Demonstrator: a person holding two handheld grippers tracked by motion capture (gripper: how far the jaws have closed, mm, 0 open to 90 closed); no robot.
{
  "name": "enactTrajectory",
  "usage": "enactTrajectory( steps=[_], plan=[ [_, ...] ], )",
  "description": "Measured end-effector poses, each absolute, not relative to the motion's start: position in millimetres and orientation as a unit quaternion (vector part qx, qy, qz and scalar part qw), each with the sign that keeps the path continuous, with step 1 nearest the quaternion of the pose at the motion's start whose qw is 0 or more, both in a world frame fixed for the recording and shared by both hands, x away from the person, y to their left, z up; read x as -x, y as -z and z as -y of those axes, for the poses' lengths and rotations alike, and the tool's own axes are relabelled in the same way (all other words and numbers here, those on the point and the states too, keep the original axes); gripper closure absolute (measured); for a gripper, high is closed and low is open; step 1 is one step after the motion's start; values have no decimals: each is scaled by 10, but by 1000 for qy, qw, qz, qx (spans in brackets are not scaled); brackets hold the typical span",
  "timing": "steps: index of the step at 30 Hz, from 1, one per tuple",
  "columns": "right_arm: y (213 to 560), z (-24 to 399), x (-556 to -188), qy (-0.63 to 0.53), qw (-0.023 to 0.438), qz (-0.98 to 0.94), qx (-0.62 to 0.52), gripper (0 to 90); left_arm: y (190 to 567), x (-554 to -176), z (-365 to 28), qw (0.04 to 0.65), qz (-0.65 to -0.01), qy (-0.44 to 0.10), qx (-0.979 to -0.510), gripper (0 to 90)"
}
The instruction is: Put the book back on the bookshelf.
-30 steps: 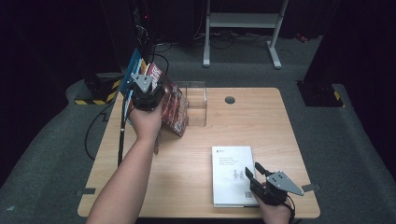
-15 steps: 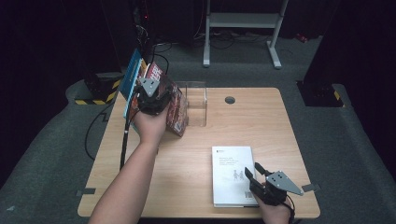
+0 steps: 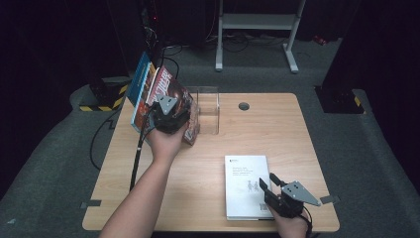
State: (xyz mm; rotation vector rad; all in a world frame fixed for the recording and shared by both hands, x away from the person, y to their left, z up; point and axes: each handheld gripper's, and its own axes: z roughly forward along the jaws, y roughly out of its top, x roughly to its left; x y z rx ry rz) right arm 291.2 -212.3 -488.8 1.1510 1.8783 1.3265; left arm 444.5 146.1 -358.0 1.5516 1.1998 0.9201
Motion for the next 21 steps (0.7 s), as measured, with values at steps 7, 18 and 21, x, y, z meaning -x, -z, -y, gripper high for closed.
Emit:
enactTrajectory(
  steps=[7, 18, 21],
  plan=[
    [4898, 2135, -2922, -492, 280, -704, -430, 538, 3718, -4361, -1422, 474, -475, -355, -651, 490],
    [4913, 2141, -2937, -484, 280, -708, -431, 533, 3974, -4236, -1389, 463, -461, -335, -679, 466],
    [4912, 2146, -2938, -481, 279, -710, -433, 519, 4059, -4201, -1374, 460, -457, -324, -689, 466]
  ],
)
